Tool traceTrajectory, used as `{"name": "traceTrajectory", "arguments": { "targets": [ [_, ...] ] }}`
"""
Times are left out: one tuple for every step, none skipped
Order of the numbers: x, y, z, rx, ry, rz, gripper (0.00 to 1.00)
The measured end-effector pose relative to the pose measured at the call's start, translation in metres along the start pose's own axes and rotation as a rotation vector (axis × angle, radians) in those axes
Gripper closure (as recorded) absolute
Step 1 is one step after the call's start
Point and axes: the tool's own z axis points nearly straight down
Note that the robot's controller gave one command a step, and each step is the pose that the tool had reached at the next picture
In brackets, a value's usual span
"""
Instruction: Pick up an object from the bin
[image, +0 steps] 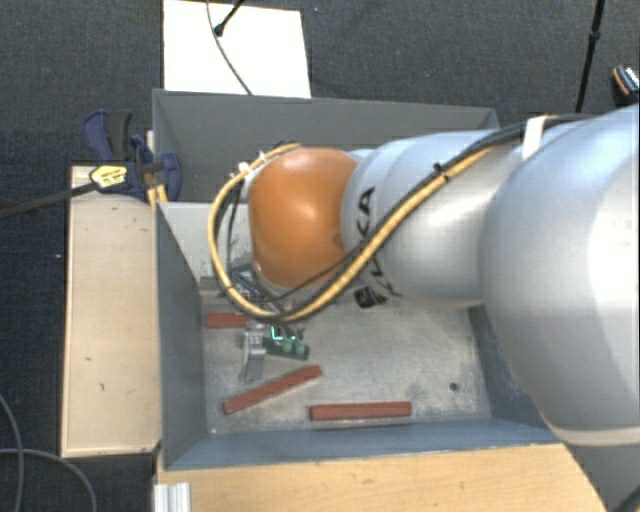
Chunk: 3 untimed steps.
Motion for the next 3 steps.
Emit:
{"name": "traceTrajectory", "arguments": {
  "targets": [
    [0.039, -0.025, 0.082, 0.001, -0.002, -0.428, 0.00],
    [0.038, -0.024, 0.080, 0.000, -0.006, -0.422, 1.00],
    [0.050, -0.027, -0.104, 0.000, -0.017, -0.525, 1.00]
  ]
}}
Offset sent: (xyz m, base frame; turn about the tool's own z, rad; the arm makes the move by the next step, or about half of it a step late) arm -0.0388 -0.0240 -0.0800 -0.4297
